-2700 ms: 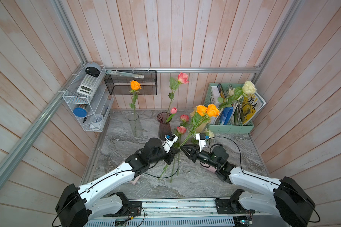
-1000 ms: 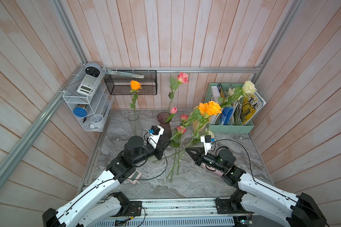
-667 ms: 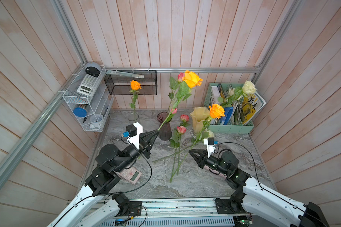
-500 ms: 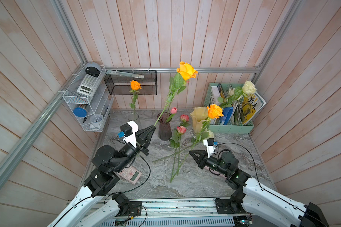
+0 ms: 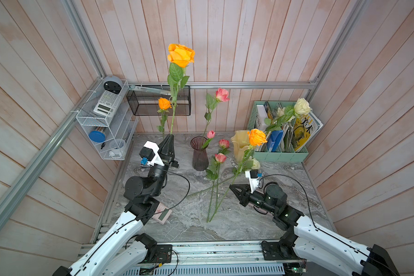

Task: Arrange the flowers in different vases according to their colors
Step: Place the flower at the center of the board.

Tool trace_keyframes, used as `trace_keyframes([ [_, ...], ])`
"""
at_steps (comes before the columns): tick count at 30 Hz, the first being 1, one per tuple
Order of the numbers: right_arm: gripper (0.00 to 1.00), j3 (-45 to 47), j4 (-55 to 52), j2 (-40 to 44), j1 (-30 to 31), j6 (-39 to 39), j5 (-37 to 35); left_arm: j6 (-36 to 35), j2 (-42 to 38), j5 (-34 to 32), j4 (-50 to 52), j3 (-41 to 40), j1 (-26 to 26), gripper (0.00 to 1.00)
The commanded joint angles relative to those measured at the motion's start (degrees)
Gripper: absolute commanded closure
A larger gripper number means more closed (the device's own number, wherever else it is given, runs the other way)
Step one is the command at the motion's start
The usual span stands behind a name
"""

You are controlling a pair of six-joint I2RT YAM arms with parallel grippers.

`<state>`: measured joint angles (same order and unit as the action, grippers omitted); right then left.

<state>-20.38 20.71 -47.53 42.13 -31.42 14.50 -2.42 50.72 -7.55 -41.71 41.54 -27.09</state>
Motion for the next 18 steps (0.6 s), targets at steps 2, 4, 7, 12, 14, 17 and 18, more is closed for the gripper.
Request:
trace_keyframes([
  [2,1.00,-0.88,-1.54,-0.95,-0.80,1.62,-1.07,7.99,6.76,0.66,-20.87,-3.14,8.15,1.00],
  [4,1.00,-1.00,-2.01,-1.38,-1.36,1.89,-0.90,10.33,10.46,1.27,-25.97,-3.93,11.60,1.00],
  [7,1.00,-1.05,-1.90,-2.23,-2.40,1.82,-0.39,16.36,17.61,3.12,-35.80,-4.75,16.24,1.00],
  [12,1.00,-0.95,-0.54,-4.33,-3.83,1.54,0.95,17.09,25.48,7.17,-38.54,-2.11,20.07,1.00],
  [14,1.00,-0.93,0.10,-5.33,-4.12,1.45,1.54,16.42,27.55,8.79,-38.60,-0.38,20.71,1.00],
  [17,1.00,-0.80,1.31,-7.13,-4.57,1.31,1.93,15.65,30.46,11.18,-38.55,2.03,21.79,1.00],
  [18,1.00,-0.67,1.80,-7.61,-4.67,1.27,2.27,14.94,31.17,11.38,-38.57,2.68,21.95,1.00],
])
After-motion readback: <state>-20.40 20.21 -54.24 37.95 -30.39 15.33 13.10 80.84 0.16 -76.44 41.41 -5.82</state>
